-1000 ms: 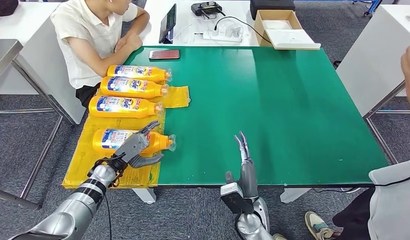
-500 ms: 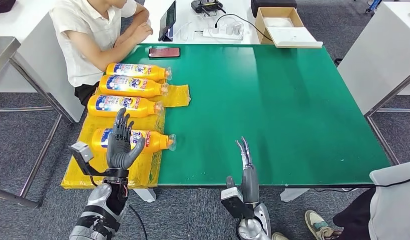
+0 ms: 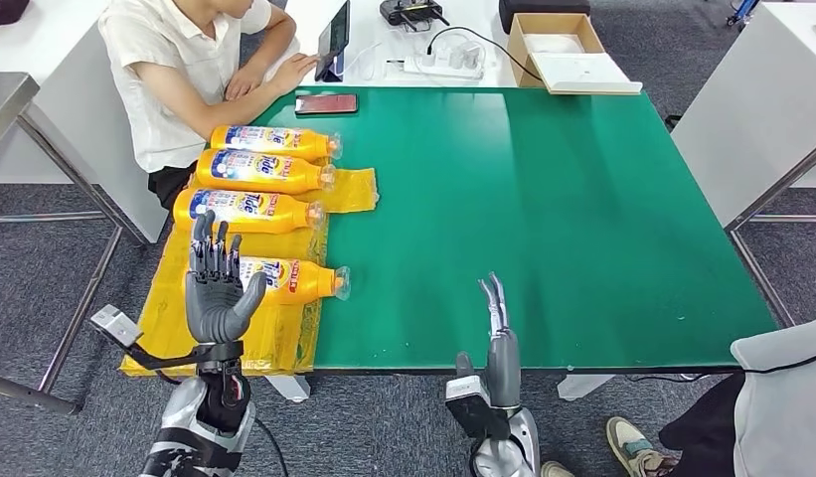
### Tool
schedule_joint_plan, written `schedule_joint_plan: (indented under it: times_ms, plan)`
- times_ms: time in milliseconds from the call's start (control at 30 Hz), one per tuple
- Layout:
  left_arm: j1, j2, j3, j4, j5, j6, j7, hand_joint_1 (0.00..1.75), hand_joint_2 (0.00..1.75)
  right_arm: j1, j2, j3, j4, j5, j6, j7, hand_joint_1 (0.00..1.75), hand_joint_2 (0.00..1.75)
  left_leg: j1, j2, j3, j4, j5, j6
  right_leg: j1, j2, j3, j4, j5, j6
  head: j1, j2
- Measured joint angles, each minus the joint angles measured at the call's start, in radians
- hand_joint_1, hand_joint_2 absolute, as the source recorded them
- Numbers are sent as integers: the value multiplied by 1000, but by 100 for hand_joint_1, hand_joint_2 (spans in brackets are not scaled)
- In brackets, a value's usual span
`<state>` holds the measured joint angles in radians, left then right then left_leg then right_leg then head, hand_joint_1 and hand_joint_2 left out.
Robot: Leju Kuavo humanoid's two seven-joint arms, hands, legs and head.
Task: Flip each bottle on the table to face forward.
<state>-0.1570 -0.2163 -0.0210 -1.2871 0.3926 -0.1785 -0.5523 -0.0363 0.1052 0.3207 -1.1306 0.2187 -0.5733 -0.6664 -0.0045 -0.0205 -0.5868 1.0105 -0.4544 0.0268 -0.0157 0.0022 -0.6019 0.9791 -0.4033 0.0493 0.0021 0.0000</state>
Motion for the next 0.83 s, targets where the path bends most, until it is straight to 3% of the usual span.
schedule_joint_plan:
  times_ms: [300, 433, 633, 833]
  plan:
    - [125, -4, -148, -31, -406, 349, -95, 0, 175, 62, -18, 51, -122, -41, -6, 0, 0, 175, 0, 0, -2, 0, -1, 0, 0, 0, -2, -1, 0, 0, 0, 0]
    - [133, 2, -195, -18, -451, 430, -104, 0, 175, 76, -23, 76, -168, -58, 17, 0, 0, 0, 0, 0, -1, 0, 0, 0, 0, 0, -2, 0, 0, 0, 0, 0]
    - [129, 5, -249, -15, -449, 476, -95, 0, 175, 81, 0, 102, -219, -105, 74, 0, 0, 0, 0, 0, -1, 0, 0, 0, 0, 0, -1, 0, 0, 0, 0, 0]
    - [129, 9, -276, -15, -418, 482, -95, 0, 175, 86, 9, 142, -245, -85, 32, 0, 0, 0, 0, 0, -1, 0, 0, 0, 0, 0, -2, 0, 0, 0, 0, 0]
